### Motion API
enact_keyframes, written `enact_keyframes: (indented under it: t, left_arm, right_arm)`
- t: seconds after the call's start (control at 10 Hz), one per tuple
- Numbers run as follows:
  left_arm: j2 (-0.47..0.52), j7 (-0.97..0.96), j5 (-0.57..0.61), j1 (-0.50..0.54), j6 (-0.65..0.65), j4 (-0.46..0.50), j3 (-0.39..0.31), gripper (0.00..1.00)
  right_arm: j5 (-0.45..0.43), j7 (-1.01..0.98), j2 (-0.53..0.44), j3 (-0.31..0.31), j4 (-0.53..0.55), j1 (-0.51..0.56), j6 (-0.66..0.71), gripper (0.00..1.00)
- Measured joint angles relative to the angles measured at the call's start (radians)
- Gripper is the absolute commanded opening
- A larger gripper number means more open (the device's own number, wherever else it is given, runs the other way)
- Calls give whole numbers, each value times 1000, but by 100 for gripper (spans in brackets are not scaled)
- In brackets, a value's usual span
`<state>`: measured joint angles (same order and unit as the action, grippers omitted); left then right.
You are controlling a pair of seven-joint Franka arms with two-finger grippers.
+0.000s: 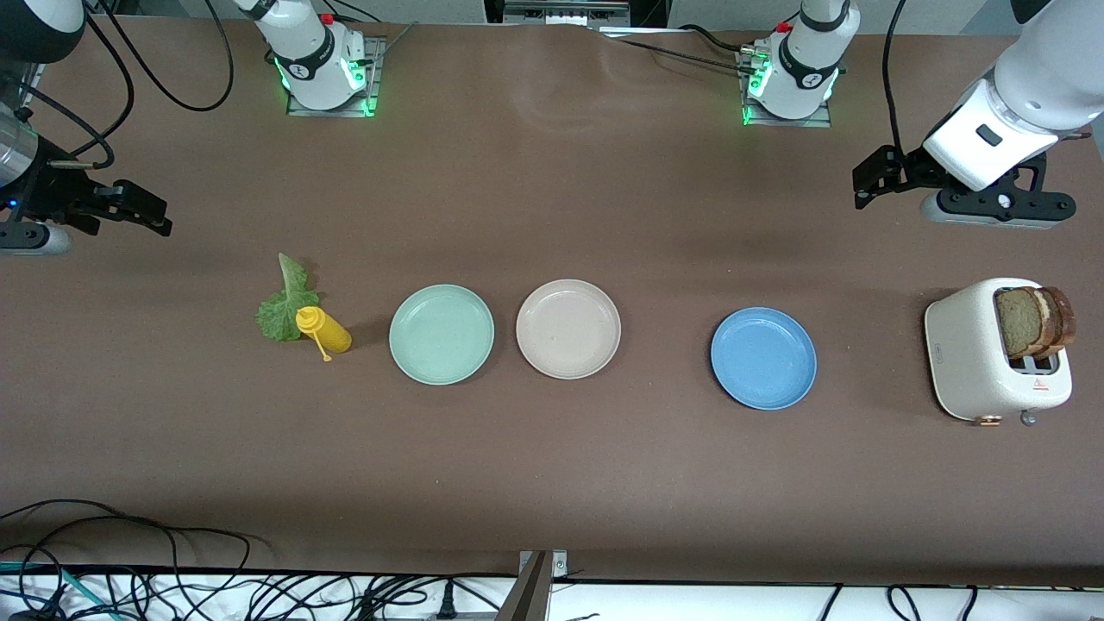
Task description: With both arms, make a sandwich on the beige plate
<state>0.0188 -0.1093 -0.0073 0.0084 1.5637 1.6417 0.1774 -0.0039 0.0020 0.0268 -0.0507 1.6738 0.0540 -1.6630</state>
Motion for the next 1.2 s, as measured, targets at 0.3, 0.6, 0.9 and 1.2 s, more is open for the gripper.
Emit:
enact_keyframes:
  t: [0.3, 0.6, 0.9, 1.2]
  left_arm:
    - [0, 0, 0, 0, 0, 0, 0, 100]
    - [0, 0, 0, 0, 0, 0, 0, 100]
    - [0, 0, 0, 0, 0, 0, 0, 100]
    - [0, 0, 0, 0, 0, 0, 0, 100]
  right_arm:
    - [2, 0, 11, 0, 0, 0, 0, 100]
    - [7, 0, 19, 0, 0, 1, 0, 100]
    - [15, 0, 20, 0, 0, 1, 0, 100]
    - [15, -1, 21, 0, 0, 1, 0, 100]
